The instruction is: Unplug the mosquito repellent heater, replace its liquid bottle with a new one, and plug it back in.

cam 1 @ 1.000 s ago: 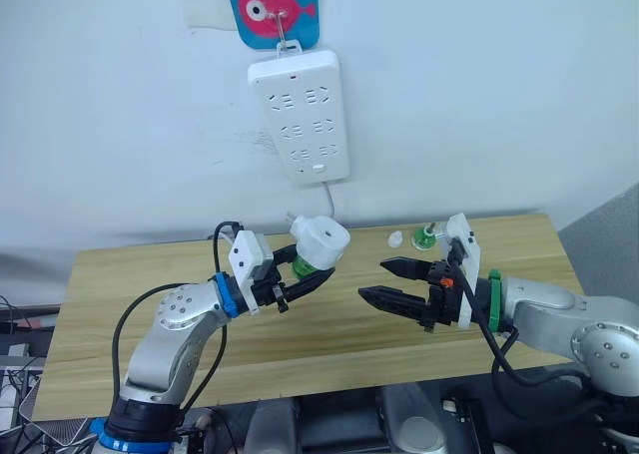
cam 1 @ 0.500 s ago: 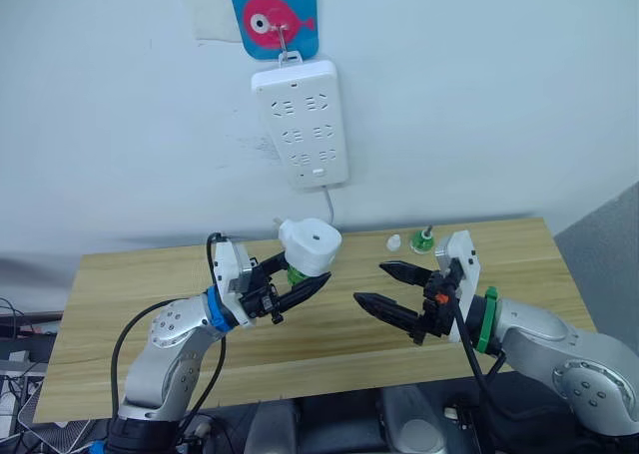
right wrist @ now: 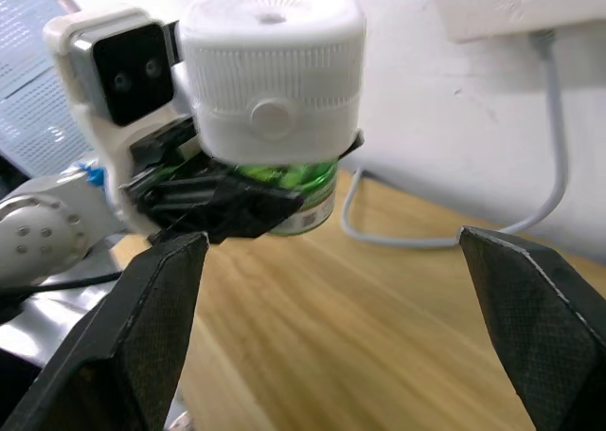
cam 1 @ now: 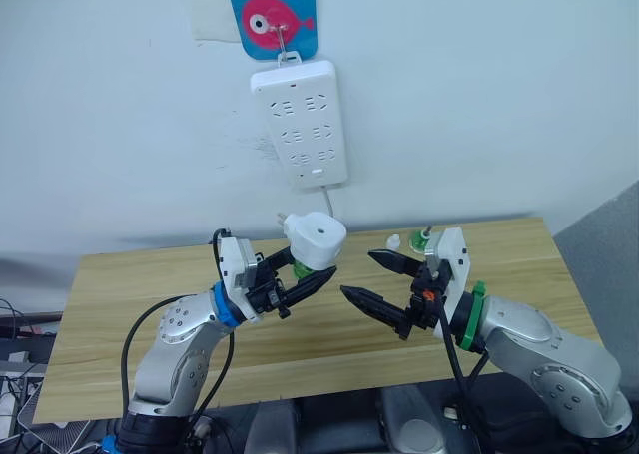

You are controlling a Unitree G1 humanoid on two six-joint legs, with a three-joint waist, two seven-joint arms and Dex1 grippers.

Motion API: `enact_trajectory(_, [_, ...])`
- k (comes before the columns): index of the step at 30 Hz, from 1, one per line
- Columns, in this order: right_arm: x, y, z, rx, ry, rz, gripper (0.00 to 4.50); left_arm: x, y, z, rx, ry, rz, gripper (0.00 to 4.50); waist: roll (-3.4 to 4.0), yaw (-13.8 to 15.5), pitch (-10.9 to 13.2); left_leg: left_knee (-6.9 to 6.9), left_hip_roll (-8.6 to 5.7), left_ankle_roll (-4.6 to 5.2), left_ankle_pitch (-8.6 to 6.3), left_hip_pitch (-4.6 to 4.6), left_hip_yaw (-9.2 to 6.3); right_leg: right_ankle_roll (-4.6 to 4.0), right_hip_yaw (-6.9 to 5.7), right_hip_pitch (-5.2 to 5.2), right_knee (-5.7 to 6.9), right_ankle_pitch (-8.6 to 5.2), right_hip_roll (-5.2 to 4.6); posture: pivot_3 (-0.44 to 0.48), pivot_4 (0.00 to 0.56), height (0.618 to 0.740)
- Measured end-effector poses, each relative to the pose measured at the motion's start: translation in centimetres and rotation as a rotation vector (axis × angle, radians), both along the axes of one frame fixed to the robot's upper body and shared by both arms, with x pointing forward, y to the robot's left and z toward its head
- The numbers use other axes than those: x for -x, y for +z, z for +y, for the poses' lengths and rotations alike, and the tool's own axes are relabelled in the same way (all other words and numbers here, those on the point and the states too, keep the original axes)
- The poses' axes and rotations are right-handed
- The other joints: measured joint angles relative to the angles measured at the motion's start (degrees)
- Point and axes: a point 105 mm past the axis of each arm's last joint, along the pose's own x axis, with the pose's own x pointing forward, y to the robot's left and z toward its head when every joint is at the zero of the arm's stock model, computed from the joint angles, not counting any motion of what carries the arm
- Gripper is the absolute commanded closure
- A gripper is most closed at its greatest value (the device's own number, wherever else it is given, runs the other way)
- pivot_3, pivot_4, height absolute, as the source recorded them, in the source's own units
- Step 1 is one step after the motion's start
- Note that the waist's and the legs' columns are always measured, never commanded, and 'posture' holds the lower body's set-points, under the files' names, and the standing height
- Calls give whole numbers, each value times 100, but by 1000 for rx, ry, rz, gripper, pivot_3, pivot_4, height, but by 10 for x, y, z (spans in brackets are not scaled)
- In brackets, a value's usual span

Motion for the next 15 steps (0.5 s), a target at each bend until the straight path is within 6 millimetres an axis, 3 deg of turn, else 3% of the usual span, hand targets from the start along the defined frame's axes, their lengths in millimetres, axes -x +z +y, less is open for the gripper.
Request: enact_trajectory(15, [-2,27,24,-50,88,-80,70,-1,-1,-9,-5,-16,4,2231,0,-8,0,0,0,1,0,2,-2,0,0,2,1,0,0,-271,249,740])
